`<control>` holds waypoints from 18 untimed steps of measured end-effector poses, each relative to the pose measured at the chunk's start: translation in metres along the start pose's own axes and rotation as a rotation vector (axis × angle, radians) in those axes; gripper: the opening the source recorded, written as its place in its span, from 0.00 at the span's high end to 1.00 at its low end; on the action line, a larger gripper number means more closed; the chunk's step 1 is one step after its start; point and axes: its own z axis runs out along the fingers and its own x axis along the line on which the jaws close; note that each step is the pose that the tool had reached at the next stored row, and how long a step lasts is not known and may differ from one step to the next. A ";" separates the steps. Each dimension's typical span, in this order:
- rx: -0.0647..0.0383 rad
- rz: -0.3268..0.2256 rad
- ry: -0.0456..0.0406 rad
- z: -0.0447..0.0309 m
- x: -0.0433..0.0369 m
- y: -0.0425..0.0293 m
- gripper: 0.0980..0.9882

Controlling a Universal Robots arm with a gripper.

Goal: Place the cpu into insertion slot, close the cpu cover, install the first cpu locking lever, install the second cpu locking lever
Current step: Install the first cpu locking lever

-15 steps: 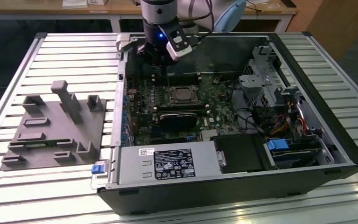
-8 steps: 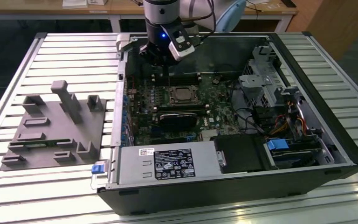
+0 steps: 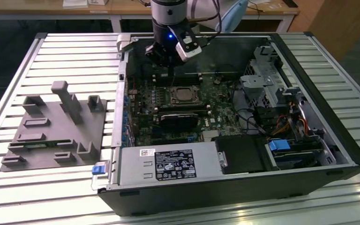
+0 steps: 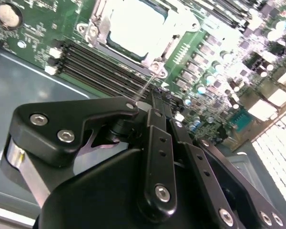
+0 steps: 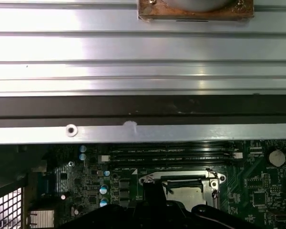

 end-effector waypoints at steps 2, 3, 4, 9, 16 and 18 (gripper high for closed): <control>0.000 0.000 0.0015 0.0009 -0.0043 0.0001 0.99; 0.000 0.000 0.0024 0.0014 -0.0067 0.0002 0.99; 0.000 0.000 0.0036 0.0019 -0.0090 0.0002 0.99; -0.018 0.001 0.0077 0.0046 -0.0150 0.0003 0.99; -0.018 0.001 0.0077 0.0056 -0.0153 0.0002 0.99; -0.018 0.001 0.0078 0.0061 -0.0158 0.0002 0.99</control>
